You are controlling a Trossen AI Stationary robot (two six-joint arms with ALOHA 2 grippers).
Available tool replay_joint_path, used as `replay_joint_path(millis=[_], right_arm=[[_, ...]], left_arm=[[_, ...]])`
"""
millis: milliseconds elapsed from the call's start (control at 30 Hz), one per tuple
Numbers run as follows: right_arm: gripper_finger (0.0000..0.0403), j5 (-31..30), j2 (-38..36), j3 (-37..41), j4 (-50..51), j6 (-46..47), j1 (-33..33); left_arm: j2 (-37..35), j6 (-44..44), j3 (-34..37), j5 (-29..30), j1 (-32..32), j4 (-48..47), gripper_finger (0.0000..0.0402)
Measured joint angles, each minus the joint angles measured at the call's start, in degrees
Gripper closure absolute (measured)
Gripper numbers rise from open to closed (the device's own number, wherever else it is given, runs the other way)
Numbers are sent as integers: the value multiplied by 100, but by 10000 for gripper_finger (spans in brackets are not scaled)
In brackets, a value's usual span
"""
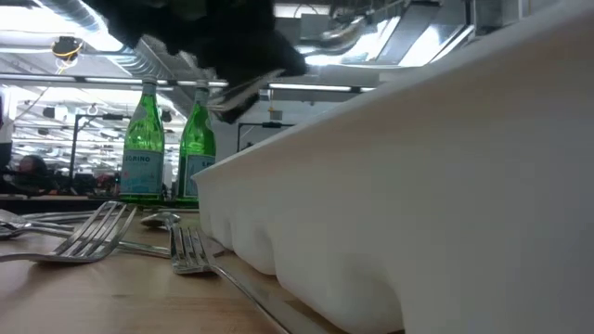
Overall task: Sort silverware
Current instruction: Put the silver spoon into the white silverware tray
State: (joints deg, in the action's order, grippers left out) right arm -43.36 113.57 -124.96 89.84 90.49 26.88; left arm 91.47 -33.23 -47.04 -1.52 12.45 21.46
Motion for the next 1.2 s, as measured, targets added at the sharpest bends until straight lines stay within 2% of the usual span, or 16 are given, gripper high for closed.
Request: replay_joint_path(millis=[200,433,567,767,1000,1200], right_arm=[[340,-515,-477,-3,8,-785,-33],[340,-661,-885,-3,18,-1769,-136],[340,-658,-1079,-3,18,-2273,-261],[340,-285,-1395,-3,24,-3304,-512],[340,361,-1690,-3,21,-4919,-892],[340,667,-1953,-3,20,-5713,-1120]], left_arm=[[978,15,-738,-133,64,541,401],[1939,-31,-1724,-236,168,442,401],[2335,-278,-1996,-236,261,441,401],[2688,-988,-2027,-230,386,105,401],[2774,-1186,-2029,28,380,-534,398],[2774,-1182,-2038,176,382,-568,370]])
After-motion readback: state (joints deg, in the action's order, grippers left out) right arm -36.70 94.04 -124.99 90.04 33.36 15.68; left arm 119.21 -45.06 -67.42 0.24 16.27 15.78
